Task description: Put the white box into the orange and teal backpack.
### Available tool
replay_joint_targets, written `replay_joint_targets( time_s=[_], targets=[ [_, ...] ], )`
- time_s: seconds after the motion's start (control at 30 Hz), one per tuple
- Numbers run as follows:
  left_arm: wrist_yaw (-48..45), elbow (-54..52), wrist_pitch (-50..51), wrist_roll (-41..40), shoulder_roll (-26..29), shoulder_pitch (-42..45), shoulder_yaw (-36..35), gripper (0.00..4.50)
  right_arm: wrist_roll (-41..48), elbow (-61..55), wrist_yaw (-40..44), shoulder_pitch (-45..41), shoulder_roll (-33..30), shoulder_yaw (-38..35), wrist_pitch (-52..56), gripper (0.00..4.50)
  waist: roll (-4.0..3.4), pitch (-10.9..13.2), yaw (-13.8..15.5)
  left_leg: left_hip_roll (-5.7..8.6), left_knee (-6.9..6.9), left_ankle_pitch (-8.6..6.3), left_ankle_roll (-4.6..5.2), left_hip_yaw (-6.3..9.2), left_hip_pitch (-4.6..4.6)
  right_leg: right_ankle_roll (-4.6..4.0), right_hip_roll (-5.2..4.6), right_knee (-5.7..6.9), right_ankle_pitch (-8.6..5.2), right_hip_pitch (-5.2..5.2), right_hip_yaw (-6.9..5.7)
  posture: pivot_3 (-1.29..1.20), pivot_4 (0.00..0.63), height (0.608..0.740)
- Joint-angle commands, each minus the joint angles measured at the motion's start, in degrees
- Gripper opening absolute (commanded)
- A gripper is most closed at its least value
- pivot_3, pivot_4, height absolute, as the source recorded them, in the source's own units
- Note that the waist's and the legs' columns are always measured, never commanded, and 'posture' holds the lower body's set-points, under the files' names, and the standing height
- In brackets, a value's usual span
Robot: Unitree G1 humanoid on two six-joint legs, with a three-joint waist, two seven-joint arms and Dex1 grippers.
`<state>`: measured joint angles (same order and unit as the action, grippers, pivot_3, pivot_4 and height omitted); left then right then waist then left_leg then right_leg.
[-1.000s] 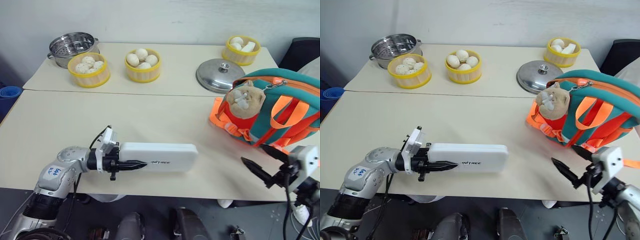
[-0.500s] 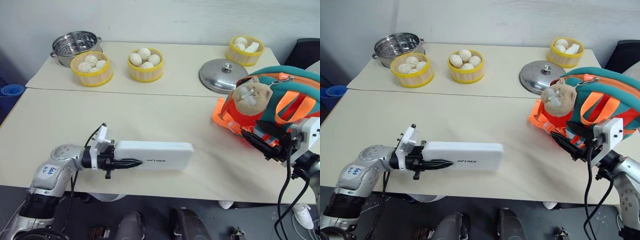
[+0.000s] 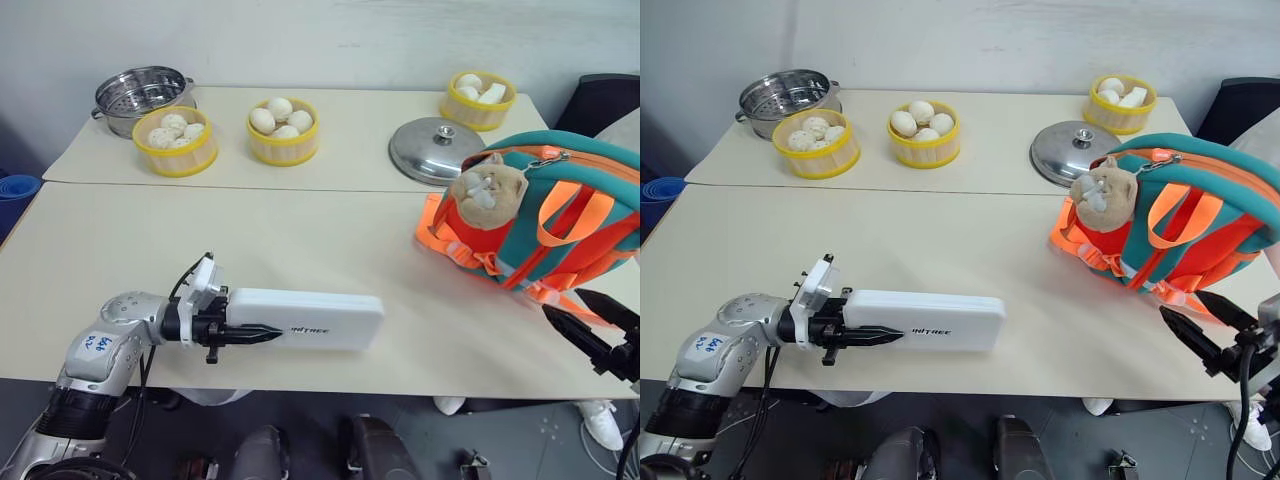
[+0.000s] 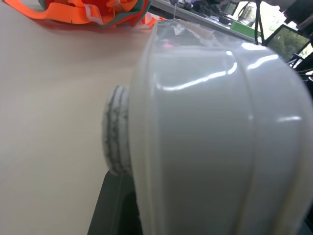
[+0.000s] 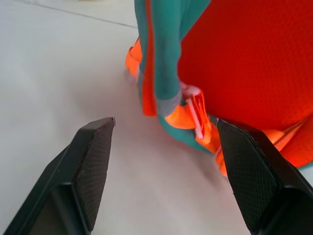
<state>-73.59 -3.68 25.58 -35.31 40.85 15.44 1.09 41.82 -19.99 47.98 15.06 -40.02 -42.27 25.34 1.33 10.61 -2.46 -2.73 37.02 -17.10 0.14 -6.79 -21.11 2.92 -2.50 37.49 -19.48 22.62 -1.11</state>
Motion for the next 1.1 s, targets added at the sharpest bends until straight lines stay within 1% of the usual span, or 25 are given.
replay_joint_targets(
  time_s=[0.03, 0.13, 0.23, 0.33, 0.5, 0.53, 0.63, 0.7, 0.8, 0.9, 0.97, 1.0, 1.1],
  targets=[
    [-1.3, -0.5, -0.1, -0.3, -0.1, 1.3, -0.4, 1.37, 1.7, -0.2, 0.4, -5.5, -1.9, 4.6, 1.0, 3.36, 0.0, 0.0, 0.0, 0.0, -0.01, 0.01, -0.01, 0.01, -0.01, 0.0, 0.0, 0.0, 0.0, 0.01, -0.01, 0.0, 0.15, 0.74],
    [-1.3, -0.5, 1.0, -1.1, -0.1, 2.0, -1.0, 1.37, 0.0, 3.5, 1.7, -13.2, -2.3, 11.3, 0.7, 3.36, 0.01, 0.0, 0.2, 0.0, 0.0, 0.02, -0.04, 0.02, -0.09, 0.0, 0.01, 0.0, 0.0, 0.08, -0.02, 0.0, 0.15, 0.74],
    [-0.8, -0.3, 2.6, -2.3, -0.1, 2.4, -2.4, 1.37, -2.2, 7.7, 2.7, -20.5, -1.4, 16.8, -1.1, 2.81, -0.01, 0.0, 0.2, 0.01, 0.06, 0.02, -0.03, 0.0, -0.1, 0.0, 0.0, 0.0, 0.0, 0.08, 0.0, 0.0, 0.15, 0.74],
    [0.5, -0.2, 5.5, -4.3, 0.2, 2.9, -5.0, 1.37, -3.5, 9.0, 4.1, -25.8, -0.2, 22.3, -2.0, 1.83, -0.01, 0.0, 0.3, 0.01, 0.05, 0.02, -0.02, 0.0, -0.1, 0.0, -0.01, 0.02, 0.0, 0.1, -0.01, 0.0, 0.15, 0.74],
    [1.3, 1.4, 6.1, -3.6, 1.6, 2.0, -8.3, 1.37, -3.6, 6.1, 4.2, -30.6, 3.7, 29.7, -1.3, 0.17, -0.01, 0.0, 0.3, -0.02, 0.03, 0.04, -0.07, 0.01, -0.11, 0.0, 0.01, 0.06, 0.0, 0.15, -0.03, 0.0, 0.15, 0.74],
    [1.4, 1.8, 6.2, -3.6, 1.8, 1.7, -8.9, 1.37, -4.0, 5.5, 3.7, -31.1, 4.7, 30.9, -1.6, 0.04, -0.01, 0.0, 0.3, -0.01, 0.04, 0.04, -0.07, 0.01, -0.12, 0.0, 0.0, 0.07, 0.0, 0.16, -0.03, 0.0, 0.15, 0.74],
    [1.8, 2.0, 6.1, -3.2, 2.1, 0.7, -9.6, 1.37, -5.6, 3.9, 1.9, -31.6, 6.8, 33.2, -2.2, 0.04, -0.01, 0.0, 0.3, -0.01, 0.06, 0.04, -0.07, 0.01, -0.14, 0.0, -0.03, 0.08, 0.0, 0.16, -0.03, 0.0, 0.15, 0.74],
    [2.2, 1.8, 6.2, -3.2, 2.0, 0.3, -10.0, 1.37, -6.4, 3.5, 1.4, -31.3, 7.3, 33.3, -3.1, 0.04, -0.01, 0.0, 0.4, 0.01, 0.06, 0.04, -0.08, 0.01, -0.14, 0.0, -0.06, 0.08, 0.0, 0.16, -0.03, 0.0, 0.15, 0.74],
    [3.5, 1.6, 6.7, -3.9, 1.6, -0.2, -10.9, 1.37, -3.1, 1.4, 0.8, -30.4, 8.8, 32.8, -1.6, 0.04, 0.0, 0.0, 0.5, 0.02, 0.06, 0.03, -0.07, 0.01, -0.15, 0.0, -0.09, 0.07, 0.0, 0.16, -0.04, 0.0, 0.15, 0.74],
    [4.7, 2.8, 7.4, -4.6, 1.8, -0.2, -12.9, 1.37, 4.7, -5.8, 0.1, -30.0, 9.9, 35.0, 5.1, 0.04, -0.01, 0.0, 0.3, 0.0, 0.02, 0.03, -0.06, 0.02, -0.15, -0.04, -0.09, 0.12, -0.02, 0.21, -0.06, 0.0, 0.15, 0.74],
    [5.1, 4.2, 8.0, -4.7, 2.3, -0.2, -14.5, 1.37, 13.2, -10.5, -2.1, -30.6, 10.4, 36.5, 11.3, 0.04, -0.02, 0.0, -0.1, -0.03, -0.02, 0.03, -0.08, 0.02, -0.14, -0.08, -0.08, 0.21, -0.04, 0.26, -0.06, 0.0, 0.15, 0.74],
    [5.0, 5.1, 8.2, -4.6, 2.9, -0.3, -15.1, 1.37, 17.7, -12.6, -2.6, -30.7, 9.9, 37.0, 14.3, 0.04, -0.01, 0.0, -0.3, -0.04, -0.02, 0.03, -0.08, 0.04, -0.14, -0.1, -0.08, 0.23, -0.06, 0.27, -0.08, 0.0, 0.15, 0.74],
    [4.6, 7.7, 9.1, -4.5, 4.4, -0.9, -17.1, 1.37, 30.0, -16.8, -2.9, -29.5, 5.3, 36.7, 21.5, 0.04, 0.01, 0.0, -0.7, -0.04, -0.05, 0.04, -0.1, 0.07, -0.17, -0.13, -0.08, 0.26, -0.07, 0.33, -0.1, 0.0, 0.15, 0.74]
  ],
)
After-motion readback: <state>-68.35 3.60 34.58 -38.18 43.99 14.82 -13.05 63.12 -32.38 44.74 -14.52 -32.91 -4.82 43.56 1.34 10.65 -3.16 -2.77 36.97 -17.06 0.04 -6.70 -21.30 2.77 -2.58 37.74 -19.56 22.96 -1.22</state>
